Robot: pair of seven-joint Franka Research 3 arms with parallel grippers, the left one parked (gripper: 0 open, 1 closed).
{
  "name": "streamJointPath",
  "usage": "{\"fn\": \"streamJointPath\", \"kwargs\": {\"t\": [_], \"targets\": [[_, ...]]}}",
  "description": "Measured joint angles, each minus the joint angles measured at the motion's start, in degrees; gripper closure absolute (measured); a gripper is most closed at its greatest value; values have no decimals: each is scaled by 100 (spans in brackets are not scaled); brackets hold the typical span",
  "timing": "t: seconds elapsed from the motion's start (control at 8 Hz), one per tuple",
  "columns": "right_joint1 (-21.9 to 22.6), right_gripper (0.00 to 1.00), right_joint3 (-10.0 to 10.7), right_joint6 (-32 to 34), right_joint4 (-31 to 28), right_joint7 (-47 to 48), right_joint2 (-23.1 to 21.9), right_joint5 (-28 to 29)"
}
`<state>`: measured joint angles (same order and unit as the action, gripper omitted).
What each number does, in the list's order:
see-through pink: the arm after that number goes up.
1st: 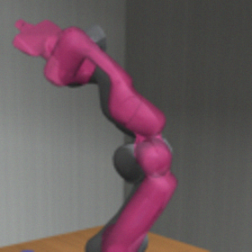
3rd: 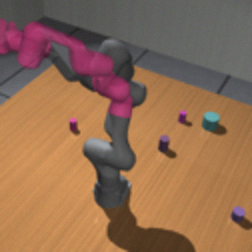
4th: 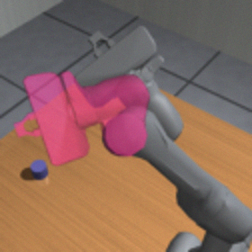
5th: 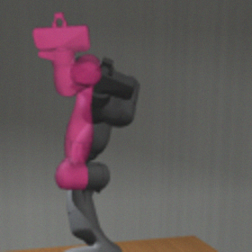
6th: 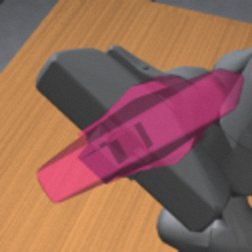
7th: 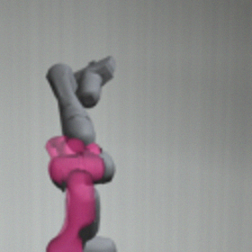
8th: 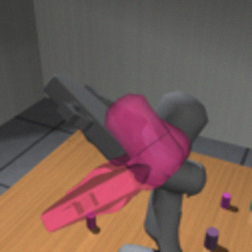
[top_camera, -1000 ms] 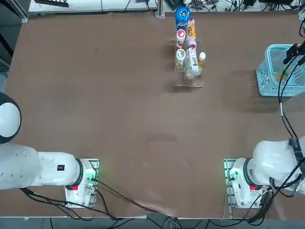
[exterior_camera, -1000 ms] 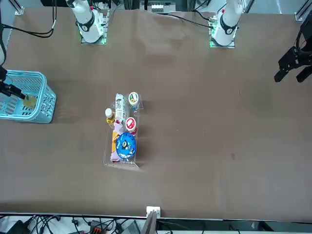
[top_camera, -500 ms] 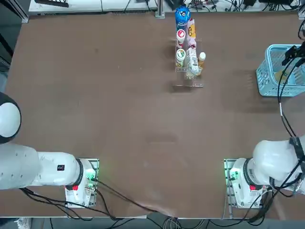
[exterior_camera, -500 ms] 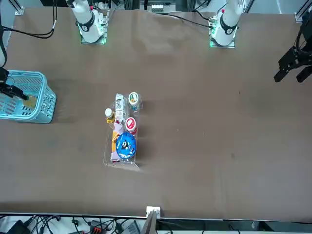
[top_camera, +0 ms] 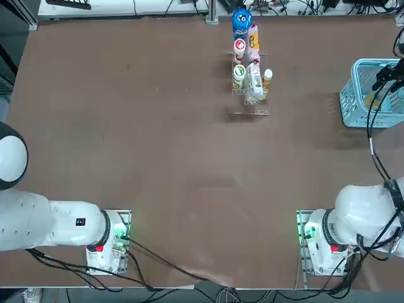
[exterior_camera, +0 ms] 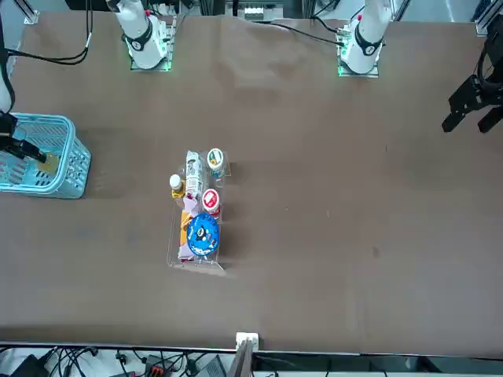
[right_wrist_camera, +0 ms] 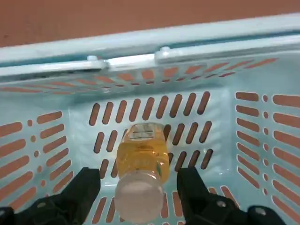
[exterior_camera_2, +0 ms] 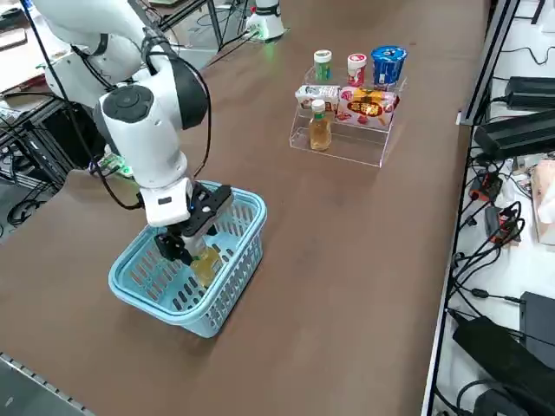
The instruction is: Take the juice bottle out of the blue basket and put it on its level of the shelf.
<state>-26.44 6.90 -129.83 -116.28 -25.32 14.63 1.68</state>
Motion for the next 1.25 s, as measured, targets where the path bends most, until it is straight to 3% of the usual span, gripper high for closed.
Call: {"fn": "streamJointPath", "kwargs": {"t": [1.25], "targets": [[-101, 11, 0, -85, -2, -79, 253, 117]]}}
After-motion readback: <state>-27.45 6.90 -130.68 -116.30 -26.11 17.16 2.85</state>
